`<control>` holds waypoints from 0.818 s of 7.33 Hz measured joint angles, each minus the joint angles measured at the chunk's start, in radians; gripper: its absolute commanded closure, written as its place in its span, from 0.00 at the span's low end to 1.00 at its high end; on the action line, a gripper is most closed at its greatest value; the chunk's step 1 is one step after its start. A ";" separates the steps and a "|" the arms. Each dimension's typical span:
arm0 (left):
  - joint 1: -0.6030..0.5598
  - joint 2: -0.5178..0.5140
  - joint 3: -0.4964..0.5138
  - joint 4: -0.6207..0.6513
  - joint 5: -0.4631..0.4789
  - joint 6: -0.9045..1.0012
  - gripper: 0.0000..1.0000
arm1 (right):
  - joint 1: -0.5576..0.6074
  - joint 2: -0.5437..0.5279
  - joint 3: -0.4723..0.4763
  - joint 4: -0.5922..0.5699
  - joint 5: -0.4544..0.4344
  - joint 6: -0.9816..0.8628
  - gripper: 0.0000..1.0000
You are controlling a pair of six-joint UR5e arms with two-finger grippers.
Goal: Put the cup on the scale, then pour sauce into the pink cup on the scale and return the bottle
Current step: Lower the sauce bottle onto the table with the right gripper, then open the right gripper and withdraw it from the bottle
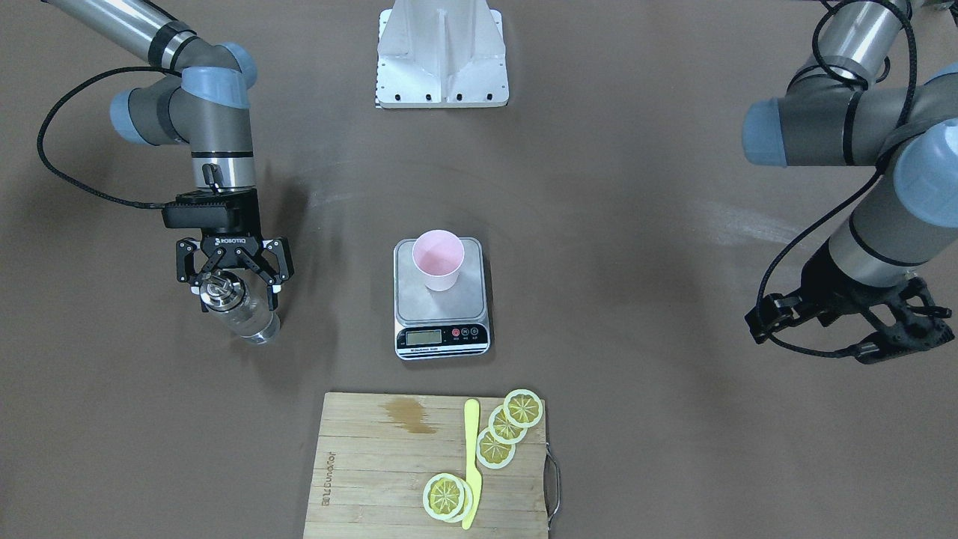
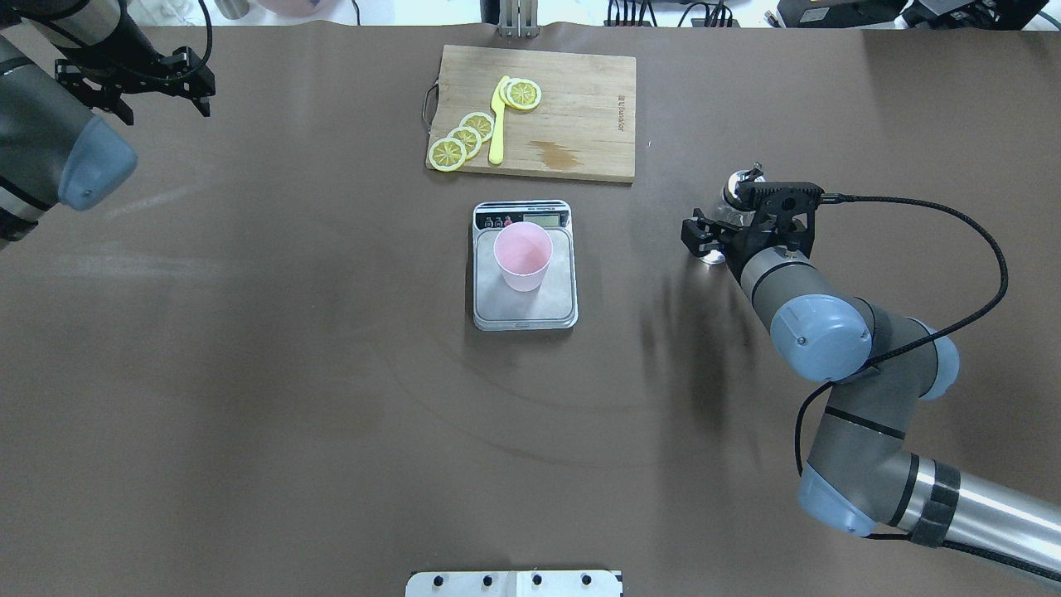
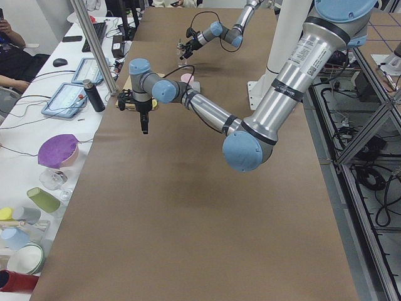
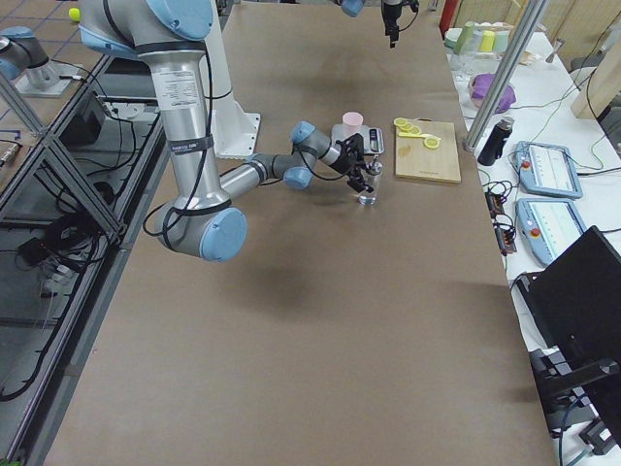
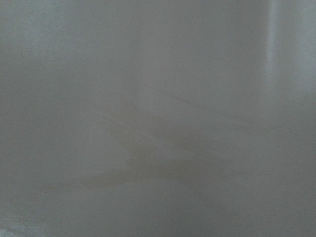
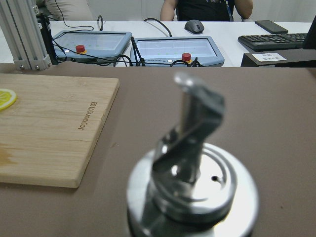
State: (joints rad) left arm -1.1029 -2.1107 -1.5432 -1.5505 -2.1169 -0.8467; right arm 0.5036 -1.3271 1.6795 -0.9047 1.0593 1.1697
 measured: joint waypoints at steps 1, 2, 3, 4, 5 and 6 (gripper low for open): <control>0.000 0.000 0.000 0.001 0.000 0.000 0.01 | -0.002 -0.003 0.005 0.000 -0.001 0.000 0.00; 0.000 0.000 0.000 0.001 0.000 0.000 0.01 | -0.008 -0.012 0.018 0.000 -0.005 0.002 0.00; 0.000 0.000 0.000 0.002 0.000 0.000 0.01 | -0.021 -0.037 0.049 -0.002 -0.008 0.003 0.00; -0.001 0.000 -0.001 0.003 0.000 -0.001 0.01 | -0.034 -0.079 0.102 -0.006 -0.007 0.003 0.00; -0.001 0.002 -0.001 0.003 0.000 -0.001 0.01 | -0.046 -0.131 0.171 -0.015 0.006 0.002 0.00; -0.001 0.002 -0.002 0.002 0.001 -0.001 0.01 | -0.051 -0.182 0.257 -0.049 0.043 0.001 0.00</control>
State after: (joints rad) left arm -1.1040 -2.1085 -1.5450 -1.5481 -2.1156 -0.8482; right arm 0.4527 -1.5091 1.9361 -0.9536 1.1018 1.1710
